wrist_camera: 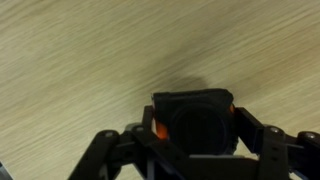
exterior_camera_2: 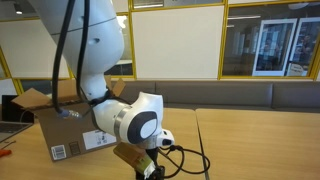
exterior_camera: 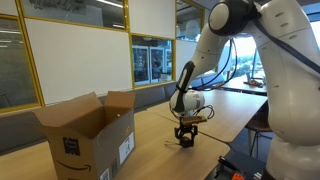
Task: Put the radish, white rope and black measuring tape inside the brown box
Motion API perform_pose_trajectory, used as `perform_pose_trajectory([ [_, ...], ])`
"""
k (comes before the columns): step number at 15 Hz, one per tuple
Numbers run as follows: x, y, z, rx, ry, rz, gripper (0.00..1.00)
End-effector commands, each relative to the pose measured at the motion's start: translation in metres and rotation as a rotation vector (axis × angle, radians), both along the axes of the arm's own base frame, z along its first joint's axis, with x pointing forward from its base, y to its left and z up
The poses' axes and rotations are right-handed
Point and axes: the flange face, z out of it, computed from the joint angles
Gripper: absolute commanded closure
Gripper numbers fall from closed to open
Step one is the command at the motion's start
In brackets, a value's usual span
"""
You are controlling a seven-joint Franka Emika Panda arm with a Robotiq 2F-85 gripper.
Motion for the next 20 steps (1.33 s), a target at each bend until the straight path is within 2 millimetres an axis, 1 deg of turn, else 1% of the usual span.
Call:
perform_pose_trajectory([
  [1,0.009,0.020,0.057,-0.020,-0.078,-0.010,0.44],
  [3,0.017,0.036,0.087,-0.028,-0.138,-0.004,0.44],
  [6,0.032,0.064,0.145,-0.065,-0.251,0.023,0.44],
  [9,0.043,0.095,0.203,-0.111,-0.343,0.049,0.44],
  [12,0.047,0.125,0.258,-0.150,-0.414,0.062,0.44],
  [14,0.047,0.148,0.291,-0.174,-0.465,0.079,0.44],
  [16,0.046,0.174,0.319,-0.192,-0.510,0.104,0.44],
  [17,0.045,0.188,0.330,-0.195,-0.529,0.119,0.44],
  [19,0.043,0.214,0.347,-0.193,-0.565,0.153,0.44],
  [20,0.042,0.227,0.351,-0.187,-0.578,0.173,0.44],
])
